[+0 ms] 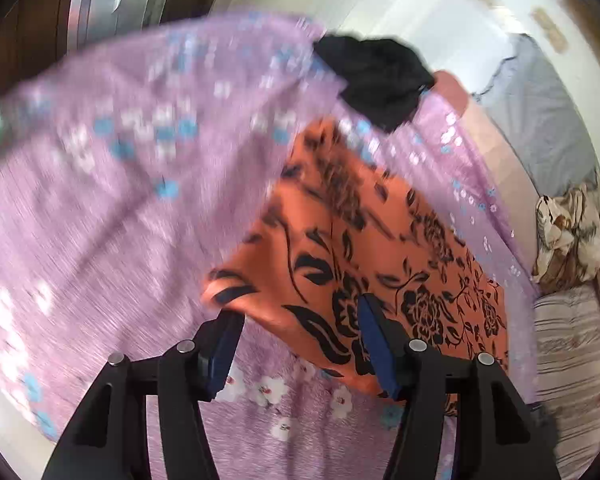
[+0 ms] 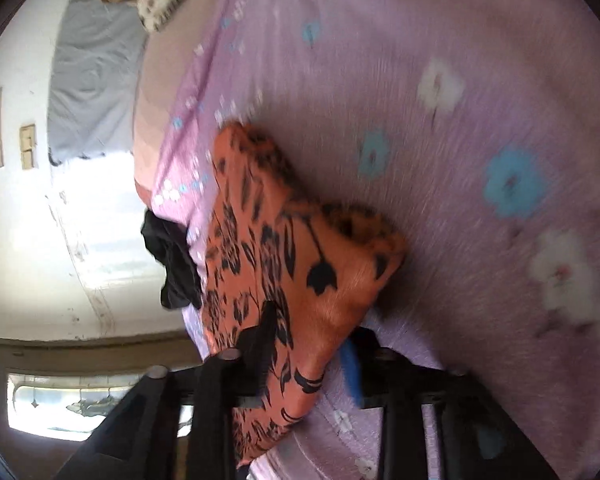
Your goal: Fold small clothes
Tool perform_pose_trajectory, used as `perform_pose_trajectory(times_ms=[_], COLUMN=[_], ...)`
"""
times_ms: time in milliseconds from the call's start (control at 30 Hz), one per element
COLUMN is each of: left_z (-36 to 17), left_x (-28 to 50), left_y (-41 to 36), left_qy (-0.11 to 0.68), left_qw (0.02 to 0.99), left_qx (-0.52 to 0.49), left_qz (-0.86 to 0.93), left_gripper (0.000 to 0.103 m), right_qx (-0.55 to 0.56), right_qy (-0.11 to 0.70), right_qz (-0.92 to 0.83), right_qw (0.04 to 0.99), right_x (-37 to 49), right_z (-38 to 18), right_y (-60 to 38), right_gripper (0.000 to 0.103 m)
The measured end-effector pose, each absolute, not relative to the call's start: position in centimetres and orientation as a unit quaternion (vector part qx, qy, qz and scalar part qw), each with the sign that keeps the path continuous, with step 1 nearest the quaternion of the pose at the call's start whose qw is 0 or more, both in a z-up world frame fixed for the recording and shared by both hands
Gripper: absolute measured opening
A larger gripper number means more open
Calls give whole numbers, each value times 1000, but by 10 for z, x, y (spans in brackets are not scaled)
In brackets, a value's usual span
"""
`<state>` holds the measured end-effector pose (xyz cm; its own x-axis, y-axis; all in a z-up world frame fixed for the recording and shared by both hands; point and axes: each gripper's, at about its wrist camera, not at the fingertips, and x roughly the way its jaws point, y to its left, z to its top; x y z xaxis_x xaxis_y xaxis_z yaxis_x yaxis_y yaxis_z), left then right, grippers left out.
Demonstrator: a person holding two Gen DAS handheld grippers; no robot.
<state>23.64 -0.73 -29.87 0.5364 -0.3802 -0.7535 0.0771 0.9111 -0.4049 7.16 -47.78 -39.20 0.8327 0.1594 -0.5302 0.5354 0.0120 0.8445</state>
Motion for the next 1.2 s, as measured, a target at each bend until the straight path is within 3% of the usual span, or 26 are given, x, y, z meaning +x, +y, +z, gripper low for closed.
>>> perform_pose_trajectory(times_ms=[100, 200, 300, 400, 467, 533, 633, 733, 1200], left_z=[-281, -262, -255, -271, -299, -322, -336, -322, -307], left_x=[232, 217, 208, 222, 246, 265, 280, 283, 307], left_y=[-24, -44, -61, -77, -84, -82, -75, -73, 20], left_qy=[413, 341, 299, 333, 413, 471, 498, 487, 482], left_qw=[895, 929, 941, 928, 898, 871, 859, 864, 859], left_qx=[-105, -33, 11, 34, 39, 23, -5, -22, -164], left_qz=[-130, -139, -158, -166, -150, -135, -115, -126, -49], left_gripper=[84, 86, 102, 103, 103, 103, 103, 103, 103], right_qx=[680, 659, 651, 647, 651, 657, 650, 644, 403], right_qy=[224, 229, 225, 222, 214, 214, 239, 244, 242], right_qz=[-142, -149, -150, -164, -168, -169, -176, -180, -123], right_qw=[683, 701, 709, 711, 709, 703, 700, 702, 874], right_x=[64, 66, 76, 78, 80, 79, 83, 84, 130], right_z=[-381, -377, -380, -383, -384, -386, -389, -387, -273], right_y=[-482, -482, -481, -482, -484, -488, -493, -492, -395], right_gripper=[69, 69, 68, 68, 66, 57, 29, 26, 16])
